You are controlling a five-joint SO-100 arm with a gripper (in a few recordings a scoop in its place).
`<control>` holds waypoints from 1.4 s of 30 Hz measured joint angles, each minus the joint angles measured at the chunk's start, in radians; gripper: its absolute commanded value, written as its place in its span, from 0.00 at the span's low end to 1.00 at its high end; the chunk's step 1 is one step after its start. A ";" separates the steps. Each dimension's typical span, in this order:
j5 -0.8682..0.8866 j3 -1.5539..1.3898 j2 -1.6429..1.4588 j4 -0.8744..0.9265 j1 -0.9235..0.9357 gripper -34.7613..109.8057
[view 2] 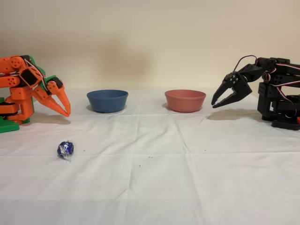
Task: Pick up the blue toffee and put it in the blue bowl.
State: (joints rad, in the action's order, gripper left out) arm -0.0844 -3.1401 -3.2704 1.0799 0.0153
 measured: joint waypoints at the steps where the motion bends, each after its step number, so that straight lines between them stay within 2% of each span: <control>1: 0.000 0.000 0.000 0.000 0.000 0.24; 34: -0.011 0.000 0.011 0.000 -0.018 0.24; 42: -0.129 0.104 0.189 -0.015 0.011 0.24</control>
State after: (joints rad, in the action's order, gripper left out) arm -0.2132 -3.0357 -3.0818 1.0646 0.0261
